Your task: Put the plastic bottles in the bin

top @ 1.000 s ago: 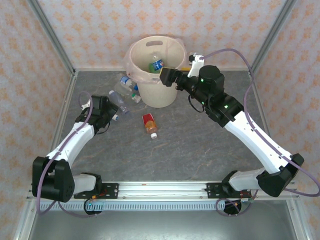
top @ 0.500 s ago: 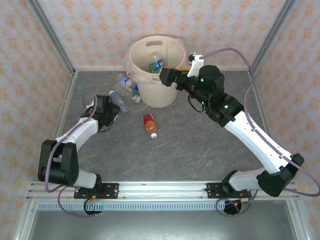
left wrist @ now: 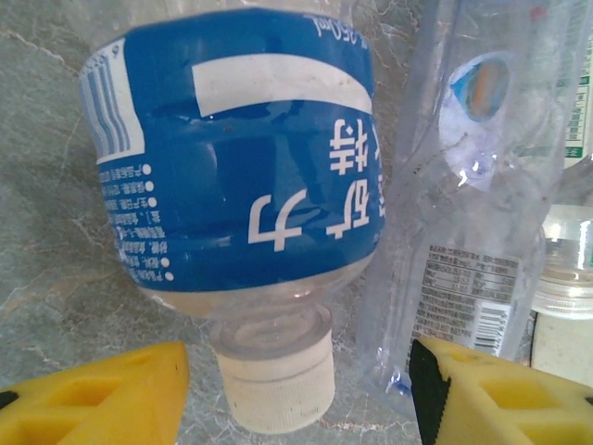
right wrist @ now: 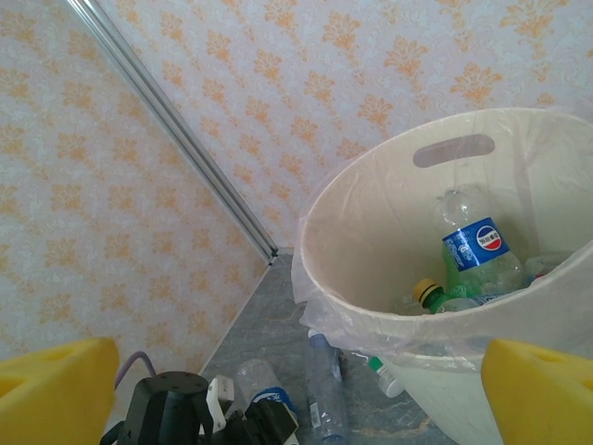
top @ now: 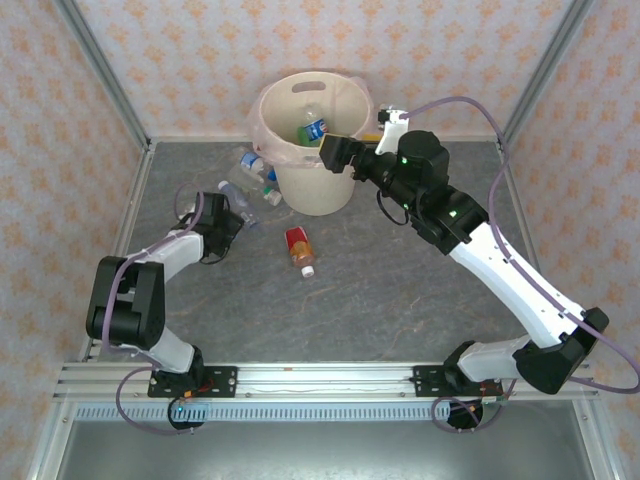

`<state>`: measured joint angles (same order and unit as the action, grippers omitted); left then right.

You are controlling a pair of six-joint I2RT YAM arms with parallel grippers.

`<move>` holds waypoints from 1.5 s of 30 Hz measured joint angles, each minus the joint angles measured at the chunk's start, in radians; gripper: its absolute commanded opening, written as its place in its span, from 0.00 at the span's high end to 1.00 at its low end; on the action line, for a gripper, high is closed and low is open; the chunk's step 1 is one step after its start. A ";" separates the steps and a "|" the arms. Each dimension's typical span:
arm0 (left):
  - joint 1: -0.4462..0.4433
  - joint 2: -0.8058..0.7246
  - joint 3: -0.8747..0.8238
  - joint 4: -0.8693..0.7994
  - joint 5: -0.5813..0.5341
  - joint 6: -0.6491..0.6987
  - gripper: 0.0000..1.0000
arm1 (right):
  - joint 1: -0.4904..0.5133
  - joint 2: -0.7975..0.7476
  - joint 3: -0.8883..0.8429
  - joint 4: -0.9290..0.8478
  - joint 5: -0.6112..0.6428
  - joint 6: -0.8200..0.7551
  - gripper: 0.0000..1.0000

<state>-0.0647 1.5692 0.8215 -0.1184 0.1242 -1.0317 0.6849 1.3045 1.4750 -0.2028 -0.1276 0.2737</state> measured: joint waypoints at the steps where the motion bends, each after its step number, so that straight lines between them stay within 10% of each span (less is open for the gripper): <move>1: 0.000 0.007 0.000 0.007 0.000 0.000 0.36 | 0.000 0.000 0.000 -0.001 0.000 0.000 0.00; 27: 0.000 0.063 0.000 0.055 -0.012 0.053 0.73 | 0.000 0.000 0.010 -0.018 0.000 0.000 0.00; 45: -0.024 -0.179 0.259 -0.201 -0.180 0.276 0.72 | 0.000 0.000 0.011 -0.017 0.000 0.003 0.00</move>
<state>-0.0883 1.3899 1.0809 -0.3195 -0.0559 -0.7555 0.6849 1.3045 1.4857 -0.2199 -0.1272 0.2771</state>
